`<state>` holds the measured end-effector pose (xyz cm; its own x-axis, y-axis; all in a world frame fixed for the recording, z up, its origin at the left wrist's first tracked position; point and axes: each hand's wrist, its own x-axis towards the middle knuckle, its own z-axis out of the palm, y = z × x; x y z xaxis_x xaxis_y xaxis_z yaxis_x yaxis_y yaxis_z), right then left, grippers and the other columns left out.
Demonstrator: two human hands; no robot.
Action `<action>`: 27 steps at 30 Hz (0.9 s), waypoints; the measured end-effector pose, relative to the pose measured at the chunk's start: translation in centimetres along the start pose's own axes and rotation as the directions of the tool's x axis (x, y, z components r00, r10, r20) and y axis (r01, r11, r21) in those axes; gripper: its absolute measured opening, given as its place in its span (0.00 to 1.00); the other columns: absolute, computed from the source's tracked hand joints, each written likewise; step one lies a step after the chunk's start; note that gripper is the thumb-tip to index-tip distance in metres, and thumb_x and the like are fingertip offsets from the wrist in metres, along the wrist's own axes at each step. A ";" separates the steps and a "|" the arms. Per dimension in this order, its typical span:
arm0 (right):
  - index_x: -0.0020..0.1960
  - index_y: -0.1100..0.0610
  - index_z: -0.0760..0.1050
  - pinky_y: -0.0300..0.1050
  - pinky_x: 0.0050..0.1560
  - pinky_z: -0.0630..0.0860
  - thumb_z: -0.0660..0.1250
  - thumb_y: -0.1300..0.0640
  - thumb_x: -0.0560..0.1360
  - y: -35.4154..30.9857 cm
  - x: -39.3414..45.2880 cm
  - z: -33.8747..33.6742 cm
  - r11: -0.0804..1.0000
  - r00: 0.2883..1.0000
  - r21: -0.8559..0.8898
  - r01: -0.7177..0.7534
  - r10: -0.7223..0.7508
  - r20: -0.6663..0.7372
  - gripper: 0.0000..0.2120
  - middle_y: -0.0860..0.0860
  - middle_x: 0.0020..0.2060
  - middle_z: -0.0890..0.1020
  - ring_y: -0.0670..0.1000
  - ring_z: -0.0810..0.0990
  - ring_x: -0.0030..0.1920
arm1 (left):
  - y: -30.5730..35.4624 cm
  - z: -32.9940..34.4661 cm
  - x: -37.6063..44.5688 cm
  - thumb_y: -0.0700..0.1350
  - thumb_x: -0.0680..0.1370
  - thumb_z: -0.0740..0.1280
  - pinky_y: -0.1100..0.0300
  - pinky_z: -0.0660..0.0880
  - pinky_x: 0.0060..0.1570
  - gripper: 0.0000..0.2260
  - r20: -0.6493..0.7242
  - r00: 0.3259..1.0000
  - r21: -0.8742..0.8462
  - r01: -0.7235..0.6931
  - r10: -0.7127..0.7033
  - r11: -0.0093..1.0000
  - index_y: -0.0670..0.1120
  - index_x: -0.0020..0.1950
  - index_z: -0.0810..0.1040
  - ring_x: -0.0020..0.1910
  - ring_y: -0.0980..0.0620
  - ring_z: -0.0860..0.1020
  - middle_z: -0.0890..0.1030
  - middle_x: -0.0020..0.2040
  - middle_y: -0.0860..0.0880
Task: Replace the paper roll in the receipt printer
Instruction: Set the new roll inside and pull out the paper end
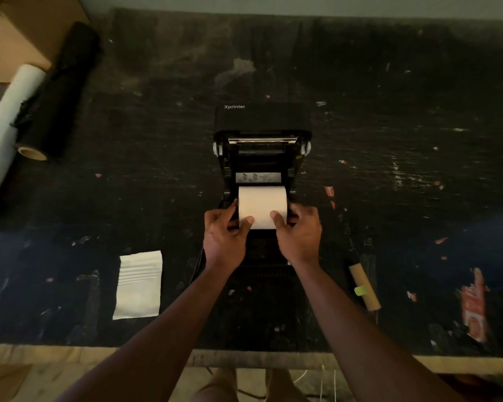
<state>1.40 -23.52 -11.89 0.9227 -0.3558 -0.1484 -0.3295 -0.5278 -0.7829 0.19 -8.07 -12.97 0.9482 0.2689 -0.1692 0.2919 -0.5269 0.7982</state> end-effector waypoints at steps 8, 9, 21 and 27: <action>0.67 0.56 0.81 0.31 0.46 0.79 0.75 0.51 0.77 0.2 -0.7 -1.2 0.999 0.999 0.008 -0.040 0.039 0.035 0.20 0.51 0.51 0.87 0.42 0.84 0.45 | 0.6 -1.4 0.4 0.50 0.73 0.80 0.77 0.75 0.36 0.19 -0.009 0.997 -0.067 0.077 -0.078 0.995 0.48 0.61 0.83 0.38 0.69 0.82 0.85 0.45 0.56; 0.65 0.56 0.82 0.25 0.40 0.77 0.75 0.52 0.77 0.3 -0.8 -1.4 0.997 0.998 0.047 -0.056 0.054 0.043 0.18 0.49 0.46 0.87 0.37 0.83 0.39 | 0.6 -1.6 0.5 0.51 0.73 0.80 0.78 0.74 0.35 0.16 -0.007 0.995 -0.073 0.097 -0.097 0.993 0.49 0.58 0.83 0.37 0.70 0.82 0.85 0.44 0.57; 0.42 0.54 0.85 0.54 0.52 0.86 0.80 0.53 0.71 0.5 0.5 -1.9 0.883 0.938 0.323 -0.342 0.301 0.169 0.07 0.51 0.36 0.88 0.50 0.88 0.41 | 0.7 -2.3 1.0 0.50 0.73 0.80 0.56 0.84 0.49 0.07 0.159 0.923 -0.372 0.386 -0.351 0.844 0.51 0.46 0.86 0.43 0.57 0.88 0.89 0.40 0.53; 0.44 0.55 0.84 0.35 0.34 0.79 0.80 0.57 0.71 0.4 0.8 -2.6 0.862 0.908 0.314 -0.397 0.318 0.274 0.06 0.50 0.37 0.89 0.44 0.87 0.35 | 0.3 -2.7 1.2 0.47 0.73 0.80 0.62 0.84 0.45 0.07 0.238 0.913 -0.337 0.398 -0.332 0.853 0.49 0.47 0.86 0.43 0.57 0.88 0.89 0.41 0.53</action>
<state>1.43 -26.03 -10.77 0.7874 -0.2799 -0.5491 -0.5875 -0.0715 -0.8060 1.09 -5.69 -11.38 0.7984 0.2288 -0.5570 0.5844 -0.0712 0.8083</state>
